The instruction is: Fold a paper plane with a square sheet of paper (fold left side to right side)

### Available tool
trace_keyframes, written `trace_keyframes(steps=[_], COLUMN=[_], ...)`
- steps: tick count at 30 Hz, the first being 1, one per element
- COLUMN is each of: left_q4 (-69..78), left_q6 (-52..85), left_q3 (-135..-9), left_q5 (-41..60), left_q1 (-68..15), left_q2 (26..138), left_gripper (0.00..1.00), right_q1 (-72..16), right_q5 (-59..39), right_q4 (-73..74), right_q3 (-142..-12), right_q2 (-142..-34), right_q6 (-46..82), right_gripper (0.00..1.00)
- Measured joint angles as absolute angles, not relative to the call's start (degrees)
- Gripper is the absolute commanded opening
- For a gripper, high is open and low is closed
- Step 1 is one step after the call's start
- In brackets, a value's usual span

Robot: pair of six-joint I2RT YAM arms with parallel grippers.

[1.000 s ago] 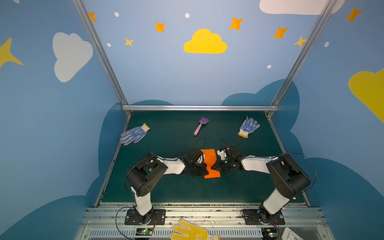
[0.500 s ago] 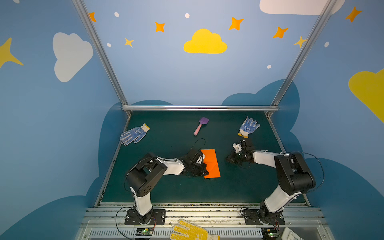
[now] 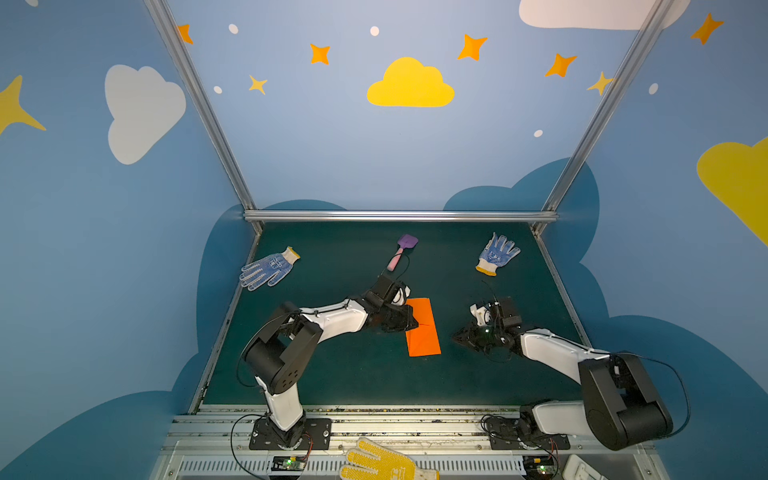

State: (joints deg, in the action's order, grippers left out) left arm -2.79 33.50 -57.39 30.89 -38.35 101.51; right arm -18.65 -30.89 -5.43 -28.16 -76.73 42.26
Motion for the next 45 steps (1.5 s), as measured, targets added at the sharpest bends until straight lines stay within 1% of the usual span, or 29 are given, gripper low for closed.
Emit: trace_keyframes(steps=[7, 13, 23, 27, 32, 36, 41, 45], left_q4=[-4.0, -3.9, -2.0, -1.2, -0.8, -0.7, -0.7, -0.6], left_q6=[32.2, 31.8, 31.7, 31.7, 31.7, 31.5, 31.3, 31.0], left_q3=[-58.0, -58.1, -58.3, -58.3, -58.3, -58.3, -58.3, -58.3], left_q5=[30.9, 30.7, 32.4, 32.9, 33.5, 33.7, 33.7, 33.8], left_q1=[-37.5, -36.1, -35.3, -35.3, -35.1, -35.1, -35.1, -35.1], left_q2=[104.2, 107.7, 109.9, 110.3, 110.5, 110.5, 110.5, 110.5], left_gripper=[0.1, 0.08, 0.05, 0.05, 0.04, 0.04, 0.04, 0.04], right_q1=[-22.2, -24.7, -27.3, -28.2, -28.6, -28.0, -24.6, -24.1], right_q5=[-30.9, -30.8, -32.5, -32.8, -32.9, -31.3, -27.5, -27.2], right_q4=[-5.1, -3.4, 5.6, 9.2, 11.7, 10.0, 5.9, 4.9], right_q3=[-26.9, -25.6, -25.6, -26.1, -27.3, -29.5, -33.3, -35.7], right_q2=[-75.9, -77.5, -81.6, -83.5, -85.8, -86.7, -87.7, -89.8], right_q6=[44.1, 45.2, 47.6, 49.0, 49.7, 47.8, 43.5, 41.3], right_gripper=[0.29, 0.4, 0.53, 0.56, 0.56, 0.58, 0.6, 0.6])
